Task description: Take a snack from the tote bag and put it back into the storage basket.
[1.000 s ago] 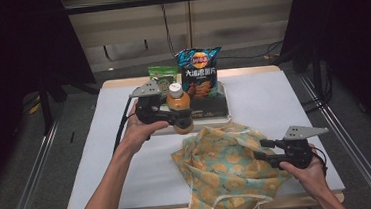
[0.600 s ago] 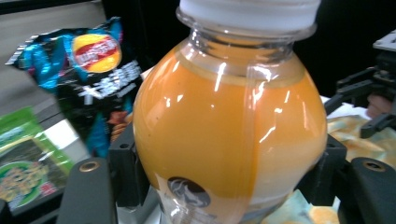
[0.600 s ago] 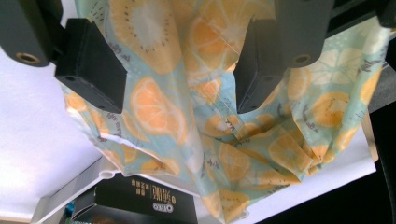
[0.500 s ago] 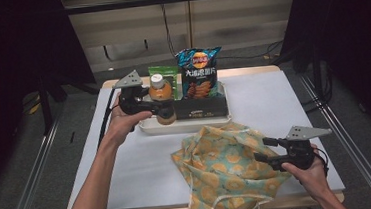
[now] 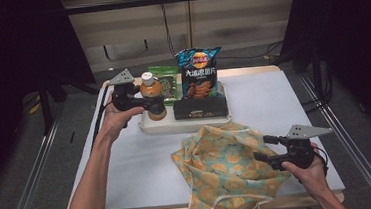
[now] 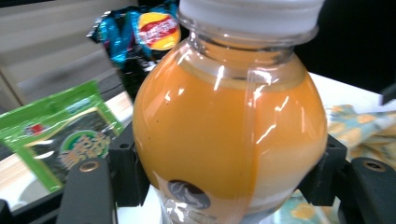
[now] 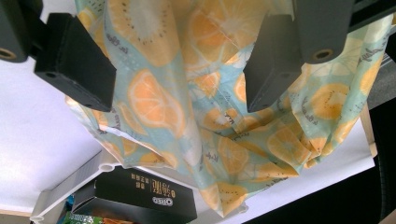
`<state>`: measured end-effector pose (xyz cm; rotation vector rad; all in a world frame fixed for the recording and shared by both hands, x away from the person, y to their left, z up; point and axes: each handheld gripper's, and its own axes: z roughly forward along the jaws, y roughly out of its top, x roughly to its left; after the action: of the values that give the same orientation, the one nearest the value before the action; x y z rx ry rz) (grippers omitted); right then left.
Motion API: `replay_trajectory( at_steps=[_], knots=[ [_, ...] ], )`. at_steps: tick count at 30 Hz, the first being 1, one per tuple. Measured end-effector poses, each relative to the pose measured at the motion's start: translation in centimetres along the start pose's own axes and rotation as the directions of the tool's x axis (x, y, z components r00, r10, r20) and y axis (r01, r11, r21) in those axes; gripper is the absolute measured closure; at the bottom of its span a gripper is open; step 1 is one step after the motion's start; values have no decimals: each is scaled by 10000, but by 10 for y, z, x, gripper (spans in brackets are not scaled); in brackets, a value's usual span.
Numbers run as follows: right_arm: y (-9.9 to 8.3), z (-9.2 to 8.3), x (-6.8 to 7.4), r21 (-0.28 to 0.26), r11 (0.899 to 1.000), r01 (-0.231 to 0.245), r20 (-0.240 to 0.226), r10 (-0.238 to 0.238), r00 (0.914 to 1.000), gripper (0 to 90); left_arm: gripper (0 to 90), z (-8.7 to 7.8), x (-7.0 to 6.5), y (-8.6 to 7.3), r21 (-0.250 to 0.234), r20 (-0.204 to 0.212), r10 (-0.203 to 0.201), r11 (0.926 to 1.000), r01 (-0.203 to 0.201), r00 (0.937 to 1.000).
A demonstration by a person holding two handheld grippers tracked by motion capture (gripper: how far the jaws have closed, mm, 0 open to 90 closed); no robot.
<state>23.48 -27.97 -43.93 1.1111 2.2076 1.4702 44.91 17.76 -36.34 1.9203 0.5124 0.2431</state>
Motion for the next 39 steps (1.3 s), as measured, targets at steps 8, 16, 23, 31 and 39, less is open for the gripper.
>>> replay_trajectory(
  at_steps=[8, 16, 23, 31, 39],
  knots=[
    [1, 0, 2, -37, 10000, 10, 82, -10, 10000, 235, 320, 9, 12, -14, 179, -7, 92, 9998, -92, 10000],
    [1, 1, 2, -27, 10000, 13, 71, -13, 10000, 230, 319, 21, 33, -26, 221, -344, -248, 9994, 256, 9991],
    [-1, 4, 2, 107, 9999, -3, -80, 4, 10000, 232, 319, 37, 41, -38, 723, -420, -368, 9966, 398, 9984],
    [-1, 3, 2, 93, 10000, -11, 6, 11, 10000, 225, 318, 49, 45, -48, 1061, -601, -455, 9930, 517, 9972],
    [-1, 4, 2, 142, 9999, 24, -41, -23, 10000, 221, 314, 49, 46, -53, 1049, -456, -409, 9934, 455, 9981]
  ],
)
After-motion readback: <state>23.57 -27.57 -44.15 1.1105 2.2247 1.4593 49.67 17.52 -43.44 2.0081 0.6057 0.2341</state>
